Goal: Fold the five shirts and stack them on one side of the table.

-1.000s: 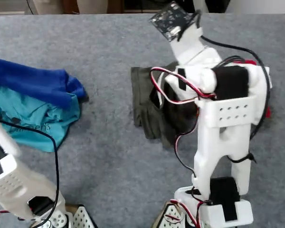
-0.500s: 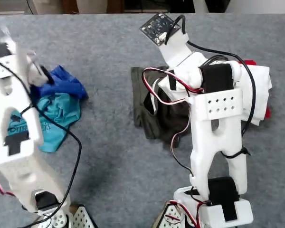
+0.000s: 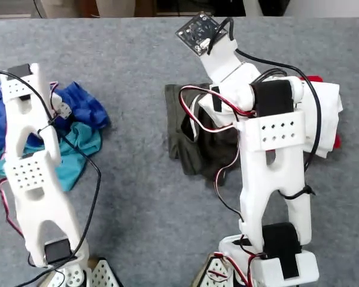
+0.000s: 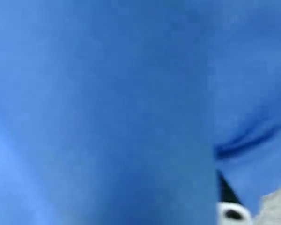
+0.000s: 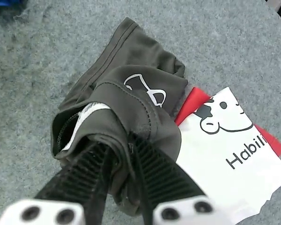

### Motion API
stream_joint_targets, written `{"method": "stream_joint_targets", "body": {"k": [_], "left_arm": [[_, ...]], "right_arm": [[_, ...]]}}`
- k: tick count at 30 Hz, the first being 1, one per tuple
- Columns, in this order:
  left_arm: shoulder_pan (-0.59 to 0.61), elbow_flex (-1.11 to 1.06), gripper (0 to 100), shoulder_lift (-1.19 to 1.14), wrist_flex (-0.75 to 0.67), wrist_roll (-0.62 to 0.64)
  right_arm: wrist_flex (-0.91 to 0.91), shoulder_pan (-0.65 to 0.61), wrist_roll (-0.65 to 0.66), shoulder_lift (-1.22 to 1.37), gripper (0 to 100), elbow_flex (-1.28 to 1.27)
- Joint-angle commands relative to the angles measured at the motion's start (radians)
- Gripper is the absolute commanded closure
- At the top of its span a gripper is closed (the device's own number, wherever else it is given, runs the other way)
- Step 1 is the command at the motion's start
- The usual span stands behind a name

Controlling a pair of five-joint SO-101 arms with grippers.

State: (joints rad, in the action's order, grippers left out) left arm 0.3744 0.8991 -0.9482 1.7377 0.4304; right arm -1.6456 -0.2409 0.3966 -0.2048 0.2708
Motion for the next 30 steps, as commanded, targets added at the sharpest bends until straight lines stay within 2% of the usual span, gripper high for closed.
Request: {"method": "stream_joint_targets", "body": {"k": [1, 4, 7, 9, 12, 18, 24, 27, 30], "left_arm": [[0.026, 0.207, 98, -0.085, 0.018, -0.015], [0.061, 0.379, 98, -0.090, 0.020, -0.021], [0.114, 0.657, 98, -0.096, 0.018, -0.025], [0.149, 0.795, 98, -0.091, -0.031, -0.029], [0.195, 0.760, 98, -0.062, -0.230, -0.075], [0.249, 0.750, 98, -0.021, -0.462, -0.140], [0.233, 0.741, 97, -0.030, -0.476, -0.196], [0.245, 0.750, 93, -0.022, -0.453, -0.186], [0.301, 0.775, 88, -0.016, -0.410, -0.055]], "right_arm": [[0.014, -0.005, -0.003, -0.036, 99.4, 0.001], [0.014, -0.005, -0.003, -0.036, 99.4, 0.001], [0.014, -0.005, -0.003, -0.036, 99.4, 0.001], [0.014, -0.005, -0.003, -0.036, 99.4, 0.001], [0.017, -0.005, -0.008, -0.035, 99.4, 0.001], [0.014, -0.005, -0.008, -0.033, 99.4, 0.001], [0.020, -0.007, -0.012, -0.028, 99.4, 0.001], [0.014, -0.007, -0.012, -0.033, 99.4, 0.001], [0.012, -0.012, -0.012, -0.036, 99.4, 0.004]]}}
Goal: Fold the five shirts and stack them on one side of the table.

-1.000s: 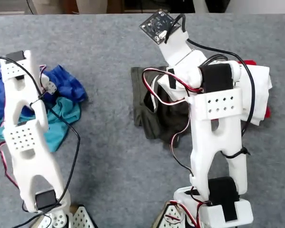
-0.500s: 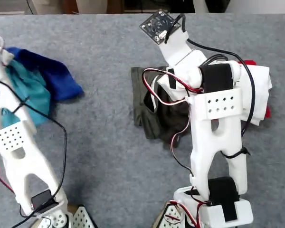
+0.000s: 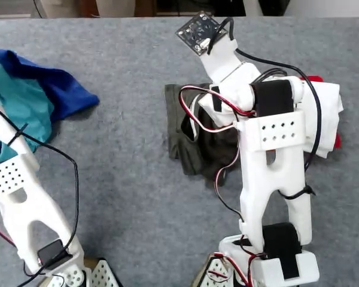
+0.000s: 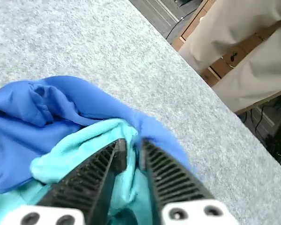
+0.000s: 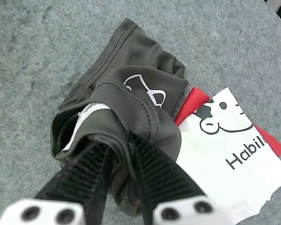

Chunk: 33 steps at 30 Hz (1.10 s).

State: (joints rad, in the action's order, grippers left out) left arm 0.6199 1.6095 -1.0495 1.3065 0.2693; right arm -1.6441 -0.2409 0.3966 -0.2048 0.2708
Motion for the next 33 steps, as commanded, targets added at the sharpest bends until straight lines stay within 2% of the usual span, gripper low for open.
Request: {"method": "stream_joint_targets", "body": {"k": [1, 6, 12, 17, 22, 26, 33], "left_arm": [[0.078, 0.071, 87, 0.097, 0.031, 0.147], [0.164, 0.063, 85, 0.200, 0.100, 0.181], [0.292, 0.063, 86, 0.341, 0.173, 0.180], [0.404, 0.063, 86, 0.394, 0.241, 0.184], [0.450, 0.052, 86, 0.390, 0.275, 0.184], [0.451, 0.060, 86, 0.390, 0.315, 0.181], [0.451, 0.060, 86, 0.390, 0.316, 0.180]], "right_arm": [[0.005, -0.013, -0.012, -0.036, 99.4, 0.008], [-0.025, -0.108, -0.014, -0.035, 99.4, 0.045], [-0.003, -0.432, -0.127, -0.025, 99.6, 0.193], [0.184, -0.664, -0.256, -0.025, 99.6, 0.340], [0.448, -0.806, -0.382, -0.025, 99.6, 0.423], [0.514, -0.763, -0.404, -0.012, 99.6, 0.395], [0.313, -0.427, -0.399, 0.120, 99.6, 0.053]]}}
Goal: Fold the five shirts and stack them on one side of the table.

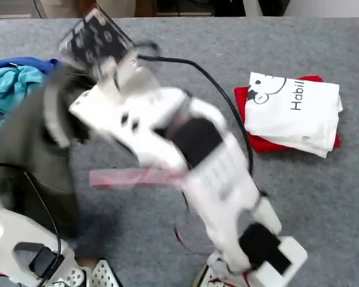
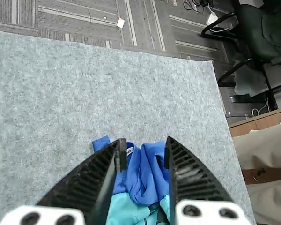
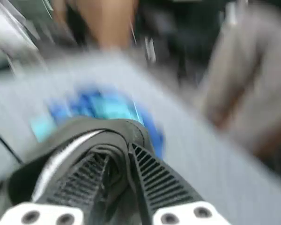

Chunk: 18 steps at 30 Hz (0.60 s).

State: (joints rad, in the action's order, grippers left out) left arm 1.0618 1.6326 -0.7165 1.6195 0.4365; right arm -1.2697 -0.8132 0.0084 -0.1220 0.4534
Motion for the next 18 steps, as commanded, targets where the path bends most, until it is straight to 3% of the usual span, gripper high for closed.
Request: {"method": "stream_joint_targets", "body": {"k": [1, 3, 9, 14, 16, 18], "left_arm": [[0.009, 0.037, 86, 0.058, 0.003, 0.012], [0.009, 0.037, 86, 0.058, 0.005, 0.011], [-0.028, 0.038, 86, 0.061, 0.089, -0.044], [-0.064, 0.037, 86, 0.059, 0.140, -0.127], [-0.064, 0.038, 86, 0.062, 0.140, -0.130], [-0.060, 0.038, 86, 0.067, 0.140, -0.130]], "right_arm": [[-0.086, 0.196, -0.011, 0.062, 99.6, -0.183], [-0.107, 0.300, 0.021, 0.107, 99.6, -0.278], [-0.109, 0.572, 0.311, 0.223, 99.6, -0.432], [-0.066, 0.753, 0.405, 0.280, 97.5, -0.418], [-0.058, 0.782, 0.425, 0.280, 87.5, -0.410], [-0.060, 0.786, 0.443, 0.271, 71.0, -0.409]]}}
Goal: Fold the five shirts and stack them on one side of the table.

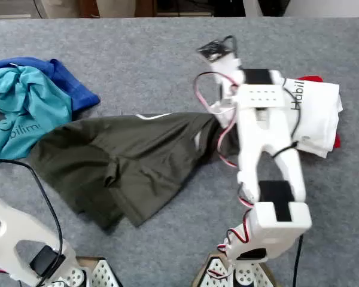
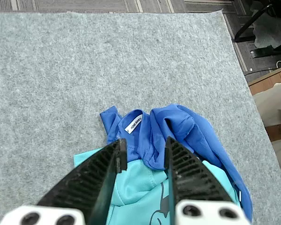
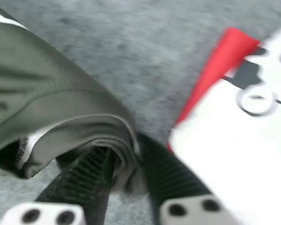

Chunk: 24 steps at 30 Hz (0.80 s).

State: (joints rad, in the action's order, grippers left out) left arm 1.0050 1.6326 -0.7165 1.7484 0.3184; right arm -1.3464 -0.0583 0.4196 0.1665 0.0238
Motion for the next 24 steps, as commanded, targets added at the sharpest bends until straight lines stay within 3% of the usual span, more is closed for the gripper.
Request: {"method": "stream_joint_targets", "body": {"k": [1, 4, 10, 14, 20, 24], "left_arm": [[-0.002, 0.038, 86, 0.067, 0.011, -0.014], [0.008, 0.038, 86, 0.068, 0.011, -0.040], [0.046, 0.037, 86, 0.068, 0.012, -0.161], [0.097, 0.031, 86, 0.068, 0.014, -0.216], [0.164, 0.029, 86, 0.067, 0.014, -0.222], [0.189, 0.028, 86, 0.059, 0.014, -0.222]], "right_arm": [[0.003, 0.025, 0.061, -0.028, 63.0, 0.021], [-0.081, -0.033, 0.221, -0.077, 48.4, 0.021], [-0.232, -0.174, 0.252, -0.246, 51.1, 0.021], [-0.373, -0.311, 0.253, -0.398, 62.7, 0.005], [-0.431, -0.587, 0.209, -0.553, 99.8, -0.162], [-0.348, -0.759, 0.107, -0.558, 89.0, -0.331]]}}
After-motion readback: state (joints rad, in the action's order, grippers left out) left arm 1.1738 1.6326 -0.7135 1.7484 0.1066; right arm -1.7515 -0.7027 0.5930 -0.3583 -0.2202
